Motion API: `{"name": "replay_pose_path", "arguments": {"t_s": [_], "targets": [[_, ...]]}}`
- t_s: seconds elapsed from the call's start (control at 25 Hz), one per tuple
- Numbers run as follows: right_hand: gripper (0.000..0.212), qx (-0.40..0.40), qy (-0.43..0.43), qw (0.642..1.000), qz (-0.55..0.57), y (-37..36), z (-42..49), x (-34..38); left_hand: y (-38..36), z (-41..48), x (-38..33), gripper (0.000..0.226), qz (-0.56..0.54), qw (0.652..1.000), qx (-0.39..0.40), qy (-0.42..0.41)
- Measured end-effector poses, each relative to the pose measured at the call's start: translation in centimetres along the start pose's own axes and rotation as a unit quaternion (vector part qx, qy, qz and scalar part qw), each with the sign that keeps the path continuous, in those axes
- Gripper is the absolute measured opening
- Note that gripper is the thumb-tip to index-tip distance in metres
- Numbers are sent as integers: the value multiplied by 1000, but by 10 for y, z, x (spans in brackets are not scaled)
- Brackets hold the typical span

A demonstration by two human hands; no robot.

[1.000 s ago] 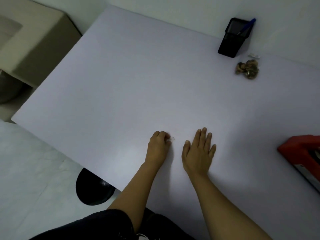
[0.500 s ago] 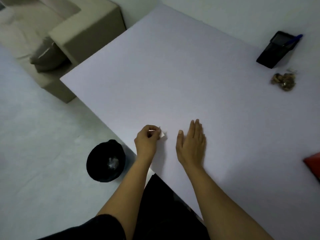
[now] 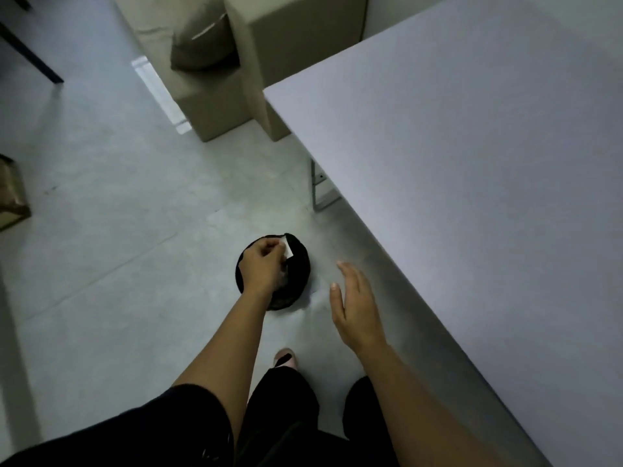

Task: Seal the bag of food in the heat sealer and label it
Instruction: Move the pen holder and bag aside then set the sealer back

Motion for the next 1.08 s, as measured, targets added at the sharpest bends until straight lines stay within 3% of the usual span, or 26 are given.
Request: {"name": "replay_pose_path", "arguments": {"t_s": [0.32,0.6,0.76,0.84,0.92,1.08], "targets": [[53,52,-153,987,-23,-154,52,-52,46,118,143,17,43,994,-31,91],[58,102,-221,965,-93,-306,114,-157,-1,222,269,13,30,993,-46,109],[66,136,-264,948,-111,-383,126,-225,-41,272,336,11,65,992,-6,106],[67,123,-297,943,-92,-413,131,-252,-58,292,364,13,79,991,14,108],[55,75,-315,942,-82,-428,133,-267,-70,304,383,17,94,990,18,100],[40,30,-318,943,-90,-435,133,-276,-77,312,392,19,96,990,-18,99]]}}
Point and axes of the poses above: each hand's wrist, its own z-axis towards the middle knuckle, its own y-axis out of the back of the hand, x = y × z, the point moved 8 cm from there along z, towards the middle knuckle, and after that the axes turned 4 degrees about -z, right-handed, at the moved point
